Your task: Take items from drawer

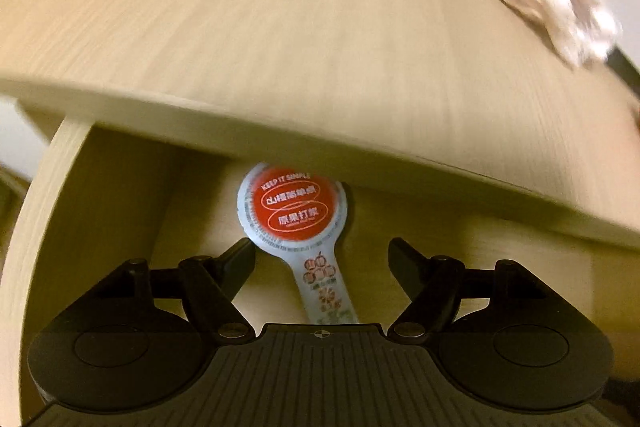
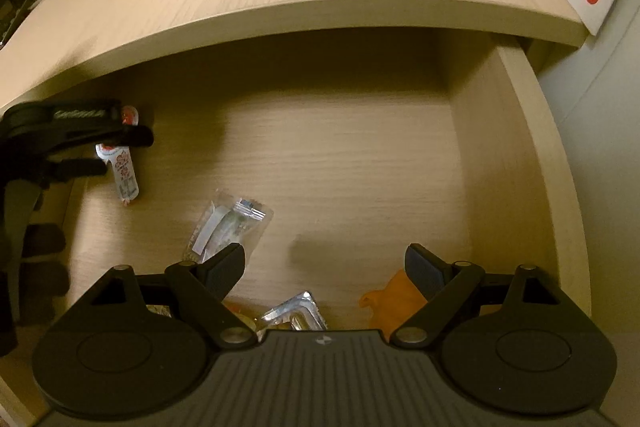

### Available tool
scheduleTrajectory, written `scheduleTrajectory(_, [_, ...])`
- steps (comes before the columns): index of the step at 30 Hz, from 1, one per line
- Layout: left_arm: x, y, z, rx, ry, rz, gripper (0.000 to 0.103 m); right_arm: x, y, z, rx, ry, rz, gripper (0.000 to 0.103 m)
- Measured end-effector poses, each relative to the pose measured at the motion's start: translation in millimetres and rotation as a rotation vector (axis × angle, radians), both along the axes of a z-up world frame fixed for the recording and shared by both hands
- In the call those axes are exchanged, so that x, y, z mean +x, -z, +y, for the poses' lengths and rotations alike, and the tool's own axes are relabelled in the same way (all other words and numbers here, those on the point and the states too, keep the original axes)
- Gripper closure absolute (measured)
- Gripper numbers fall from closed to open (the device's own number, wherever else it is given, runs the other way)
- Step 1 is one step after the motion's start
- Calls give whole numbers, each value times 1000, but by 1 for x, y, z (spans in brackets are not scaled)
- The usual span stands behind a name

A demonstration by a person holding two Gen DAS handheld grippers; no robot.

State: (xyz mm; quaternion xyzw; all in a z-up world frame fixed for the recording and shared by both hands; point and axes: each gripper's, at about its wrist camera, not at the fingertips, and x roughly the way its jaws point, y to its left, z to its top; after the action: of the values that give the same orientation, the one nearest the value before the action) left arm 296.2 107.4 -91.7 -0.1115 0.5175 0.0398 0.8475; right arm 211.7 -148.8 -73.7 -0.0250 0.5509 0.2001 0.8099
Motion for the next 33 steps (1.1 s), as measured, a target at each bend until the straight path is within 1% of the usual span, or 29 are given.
scheduleTrajectory(1, [3,1,-2,36,31,-14,25,-2,0,0,0,-4,2,15])
scheduleTrajectory(2, [4,2,-3,67,53,-26,32,-3,0,0,-1,-7,4,15])
scheduleTrajectory(3, [5,2,-2,96,72,-39,48,-3,0,1,-2,-11,6,15])
scheduleTrajectory(4, [6,1,-1,118,91,-49,53,-4,1,1,-3,-14,9,15])
scheduleTrajectory(5, [7,0,2,125,103,-47,74,-4,1,2,-5,-16,10,15])
scheduleTrajectory(6, [7,-1,4,131,112,-37,76,-5,1,2,-6,-18,9,15])
scheduleTrajectory(9, [9,-3,12,88,173,3,76,-4,0,3,-3,-24,1,15])
scheduleTrajectory(11, [8,-5,17,37,232,33,76,-4,-2,3,7,-24,-13,15])
scheduleTrajectory(13, [6,-5,21,-15,285,84,77,-3,-2,3,10,-26,-13,15])
scheduleTrajectory(15, [2,-6,25,-45,328,111,77,-4,-6,6,23,-57,21,15])
scheduleTrajectory(17, [-5,-9,28,-69,362,119,77,-10,-11,14,49,-126,77,15])
scheduleTrajectory(18, [-2,-11,18,-86,371,120,77,-13,-12,19,52,-158,100,15])
scheduleTrajectory(19, [-13,-13,21,-100,379,117,77,-16,-12,26,41,-190,122,15])
scheduleTrajectory(20, [-27,-16,15,-109,386,112,77,-18,-10,36,9,-218,140,15])
scheduleTrajectory(21, [-38,-23,33,-116,392,107,77,-20,-8,43,-23,-235,144,16])
scheduleTrajectory(22, [-41,-26,36,-123,396,104,77,-21,-6,49,-43,-245,147,17])
scheduleTrajectory(23, [-64,-41,50,-129,399,102,77,-20,-3,56,-59,-257,155,17])
scheduleTrajectory(24, [-74,-50,58,-135,403,98,77,-20,-1,61,-78,-268,145,18])
scheduleTrajectory(26, [-113,-88,96,-140,411,88,77,-18,3,72,-136,-294,143,20])
scheduleTrajectory(27, [-123,-72,74,-140,414,82,77,-18,5,75,-149,-301,150,21])
scheduleTrajectory(28, [-125,-61,67,-141,418,77,77,-18,5,77,-149,-309,156,24])
scheduleTrajectory(29, [-125,-55,62,-142,421,73,77,-18,4,78,-132,-326,170,38])
scheduleTrajectory(30, [-125,-47,55,-145,425,71,77,-19,3,77,-106,-339,195,48])
scheduleTrajectory(31, [-128,-40,49,-150,429,68,77,-20,1,76,-93,-343,205,48])
scheduleTrajectory(32, [-130,-31,42,-155,434,64,77,-23,-2,75,-102,-347,187,48])
scheduleTrajectory(33, [-132,-32,42,-159,439,58,77,-24,-6,73,-102,-345,178,48])
